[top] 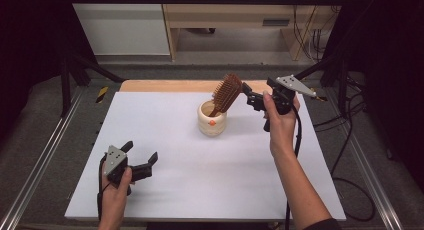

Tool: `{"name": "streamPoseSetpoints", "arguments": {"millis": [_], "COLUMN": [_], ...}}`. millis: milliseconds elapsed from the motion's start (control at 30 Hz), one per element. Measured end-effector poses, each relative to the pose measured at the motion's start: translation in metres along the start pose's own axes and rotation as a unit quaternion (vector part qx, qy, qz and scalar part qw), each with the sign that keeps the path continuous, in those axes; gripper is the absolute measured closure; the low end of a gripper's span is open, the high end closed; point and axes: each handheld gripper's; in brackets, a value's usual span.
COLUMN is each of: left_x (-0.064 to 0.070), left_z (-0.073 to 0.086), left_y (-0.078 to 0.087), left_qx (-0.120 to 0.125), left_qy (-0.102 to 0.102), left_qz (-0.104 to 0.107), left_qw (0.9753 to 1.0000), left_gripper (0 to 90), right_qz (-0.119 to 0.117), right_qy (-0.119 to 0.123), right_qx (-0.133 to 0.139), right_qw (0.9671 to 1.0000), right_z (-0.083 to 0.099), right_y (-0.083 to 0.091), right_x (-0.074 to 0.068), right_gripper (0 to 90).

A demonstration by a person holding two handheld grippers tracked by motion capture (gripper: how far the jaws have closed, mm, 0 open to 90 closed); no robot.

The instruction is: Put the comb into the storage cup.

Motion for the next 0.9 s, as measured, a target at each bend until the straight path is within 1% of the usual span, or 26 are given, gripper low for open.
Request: {"name": "streamPoseSetpoints", "arguments": {"millis": [100, 167, 267, 300, 400, 500, 600, 667, 833, 900], "left_x": [0.0, -0.001, -0.002, -0.003, -0.003, -0.004, -0.003, -0.003, -0.004, -0.006], "left_z": [0.0, 0.0, 0.0, 0.0, 0.0, 0.0, 0.0, 0.0, -0.001, -0.001], "left_y": [0.0, 0.001, 0.001, 0.002, 0.002, 0.002, 0.001, 0.002, 0.002, 0.004], "left_qx": [0.0, 0.001, 0.001, 0.001, 0.003, 0.002, 0.002, 0.003, 0.006, 0.007], "left_qy": [0.001, 0.0, 0.001, 0.001, 0.003, 0.001, 0.002, 0.0, 0.001, -0.001], "left_qz": [0.001, 0.004, 0.002, -0.001, 0.0, -0.001, 0.004, 0.002, 0.003, 0.0], "left_qw": [1.0, 1.0, 1.0, 1.0, 1.0, 1.0, 1.0, 1.0, 1.0, 1.0], "left_gripper": [2.1, 2.0, 2.0, 1.9, 1.9, 1.9, 1.9, 1.9, 1.9, 1.9], "right_qz": [-0.003, -0.008, -0.011, -0.012, -0.012, -0.011, -0.011, -0.012, -0.014, -0.015], "right_qy": [0.013, 0.013, 0.016, 0.018, 0.024, 0.031, 0.034, 0.04, 0.045, 0.045], "right_qx": [-0.006, -0.01, -0.012, -0.013, -0.019, -0.02, -0.019, -0.02, -0.023, -0.026], "right_qw": [0.9999, 0.9998, 0.9997, 0.9997, 0.9995, 0.9993, 0.9992, 0.9989, 0.9986, 0.9985], "right_z": [0.0, 0.0, 0.0, 0.0, 0.001, 0.001, 0.0, 0.0, 0.002, 0.003], "right_y": [0.003, 0.005, 0.009, 0.011, 0.015, 0.02, 0.026, 0.03, 0.039, 0.042], "right_x": [0.0, 0.0, 0.001, 0.002, 0.003, 0.004, 0.005, 0.006, 0.008, 0.009], "right_gripper": [4.8, 4.9, 5.3, 5.3, 5.7, 5.9, 6.0, 6.0, 5.7, 5.0]}}
Point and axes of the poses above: each handheld gripper's, and its own axes: y roughly backward along the jaws, z roughly out of its underside, x roughly to its right, and after that the axes turned 6 degrees about -y, right-handed
